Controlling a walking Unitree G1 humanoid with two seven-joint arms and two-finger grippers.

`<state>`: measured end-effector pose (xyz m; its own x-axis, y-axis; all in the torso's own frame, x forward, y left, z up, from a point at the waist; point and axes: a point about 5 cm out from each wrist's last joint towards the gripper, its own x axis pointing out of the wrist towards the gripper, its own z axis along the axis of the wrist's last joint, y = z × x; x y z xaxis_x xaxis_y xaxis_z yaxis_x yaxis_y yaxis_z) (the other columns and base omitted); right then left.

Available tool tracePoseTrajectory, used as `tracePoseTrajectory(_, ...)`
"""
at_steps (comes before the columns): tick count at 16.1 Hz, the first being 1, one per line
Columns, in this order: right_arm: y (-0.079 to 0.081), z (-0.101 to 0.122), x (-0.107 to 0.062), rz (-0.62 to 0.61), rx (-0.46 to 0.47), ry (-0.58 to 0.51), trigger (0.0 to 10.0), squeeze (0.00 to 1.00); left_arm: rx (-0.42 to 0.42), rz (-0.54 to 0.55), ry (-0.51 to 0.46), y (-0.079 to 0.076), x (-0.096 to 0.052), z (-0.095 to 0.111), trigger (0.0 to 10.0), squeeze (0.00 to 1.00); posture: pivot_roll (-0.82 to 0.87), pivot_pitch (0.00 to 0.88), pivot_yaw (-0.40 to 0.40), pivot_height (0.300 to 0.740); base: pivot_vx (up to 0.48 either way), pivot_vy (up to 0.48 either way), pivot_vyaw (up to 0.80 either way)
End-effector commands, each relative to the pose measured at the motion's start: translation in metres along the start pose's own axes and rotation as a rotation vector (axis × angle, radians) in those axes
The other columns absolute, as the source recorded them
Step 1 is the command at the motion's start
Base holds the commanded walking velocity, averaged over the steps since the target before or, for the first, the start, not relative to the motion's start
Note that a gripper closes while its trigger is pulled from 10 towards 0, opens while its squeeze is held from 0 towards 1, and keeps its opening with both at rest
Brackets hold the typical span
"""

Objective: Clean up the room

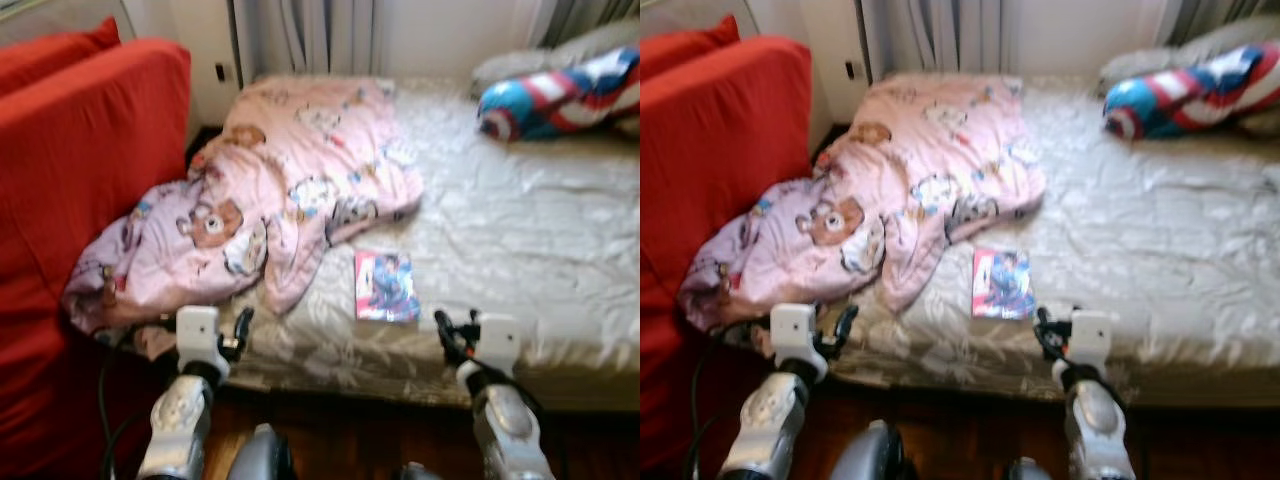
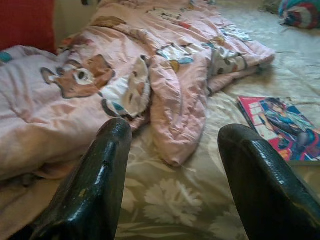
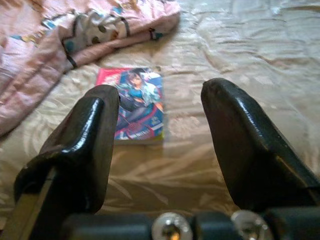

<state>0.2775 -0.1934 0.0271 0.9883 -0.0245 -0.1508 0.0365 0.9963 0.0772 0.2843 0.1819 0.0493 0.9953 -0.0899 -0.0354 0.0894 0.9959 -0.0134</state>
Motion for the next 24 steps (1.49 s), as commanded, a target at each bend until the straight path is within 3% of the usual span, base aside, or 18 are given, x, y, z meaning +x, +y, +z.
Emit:
tracePoseTrajectory(1,-0.0003,-0.0007,-0.0001,-0.009,0.012,0.003,10.0,0.00,-0.004,0.005,-0.003,0.0015,-0.0003,0.0017,10.0,0.00,-0.01,0.103,-0.002,0.634,0.000,0.000,0.00)
tracePoseTrajectory(11,0.0041,-0.0027,-0.0013,0.005,0.030,0.005,10.0,0.00,0.014,0.000,0.013,0.0008,0.0006,0.0023,10.0,0.00,-0.01,0.111,0.004,0.634,0.000,0.000,0.00)
tracePoseTrajectory(24,0.0053,-0.0077,-0.0044,0.020,0.025,0.017,10.0,0.00,0.012,-0.004,0.017,-0.0007,0.0004,0.0025,10.0,0.00,-0.01,0.117,0.008,0.634,0.309,0.000,0.00)
